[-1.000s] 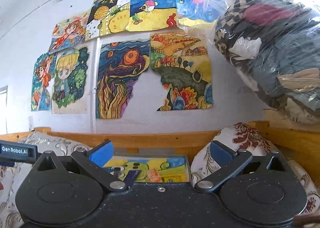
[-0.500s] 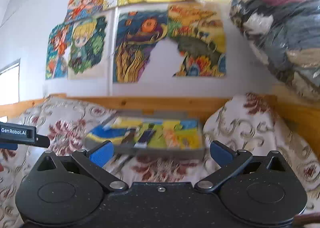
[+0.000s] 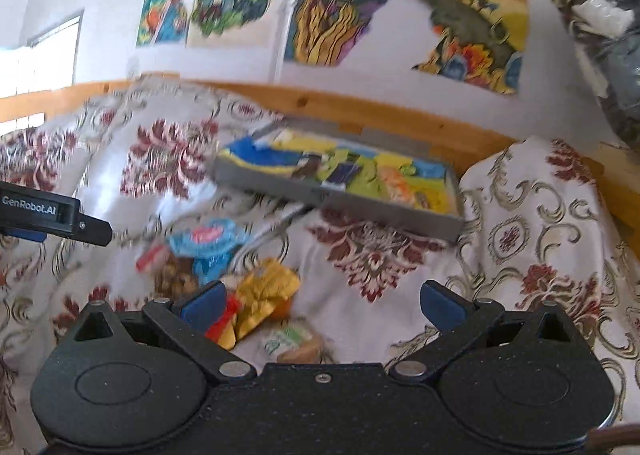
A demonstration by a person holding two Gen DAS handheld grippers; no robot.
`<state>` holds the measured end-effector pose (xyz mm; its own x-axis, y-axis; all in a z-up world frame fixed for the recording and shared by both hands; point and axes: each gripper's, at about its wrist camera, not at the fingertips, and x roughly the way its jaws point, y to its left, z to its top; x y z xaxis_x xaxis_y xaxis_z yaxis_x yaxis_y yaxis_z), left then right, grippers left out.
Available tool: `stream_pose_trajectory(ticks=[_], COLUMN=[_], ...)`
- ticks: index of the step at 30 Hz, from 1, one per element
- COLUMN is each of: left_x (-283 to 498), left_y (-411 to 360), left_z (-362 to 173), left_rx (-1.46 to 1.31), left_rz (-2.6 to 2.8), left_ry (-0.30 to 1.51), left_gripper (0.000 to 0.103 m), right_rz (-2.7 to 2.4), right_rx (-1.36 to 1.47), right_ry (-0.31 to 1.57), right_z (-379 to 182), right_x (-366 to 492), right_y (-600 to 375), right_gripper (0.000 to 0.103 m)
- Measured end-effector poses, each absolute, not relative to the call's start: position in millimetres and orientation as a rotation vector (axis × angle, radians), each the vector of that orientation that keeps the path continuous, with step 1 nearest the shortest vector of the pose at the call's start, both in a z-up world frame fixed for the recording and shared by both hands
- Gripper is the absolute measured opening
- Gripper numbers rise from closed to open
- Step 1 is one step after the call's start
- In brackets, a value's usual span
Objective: Organize snacks
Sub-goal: 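Move both tools back over the snack pile on the bedspread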
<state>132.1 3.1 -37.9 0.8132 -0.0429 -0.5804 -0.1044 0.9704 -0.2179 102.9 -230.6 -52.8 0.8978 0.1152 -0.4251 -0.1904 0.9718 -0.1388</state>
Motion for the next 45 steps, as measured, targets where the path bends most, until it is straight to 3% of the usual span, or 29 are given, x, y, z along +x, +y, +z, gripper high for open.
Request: stream_pose_trajectory(ticks=[23, 36, 45], left_x=[146, 160, 194], left_y=[-12, -23, -25], left_z=[-72, -87, -99], left_rx=[-0.256, -0.244, -0.445], left_rz=[-0.092, -0.129, -0.169], left_ry=[0.726, 0.711, 0.758], left_gripper=[0.102, 0.102, 0.102], right_rz=[0.165, 0.178, 0.203], right_rx=[-0.171, -0.222, -0.296], right_ry=[0.775, 0.765, 0.743], right_z=[-100, -112, -119], right_x=[154, 171, 174], right_y=[-222, -212, -200], right_gripper=[0.102, 0.102, 0.102])
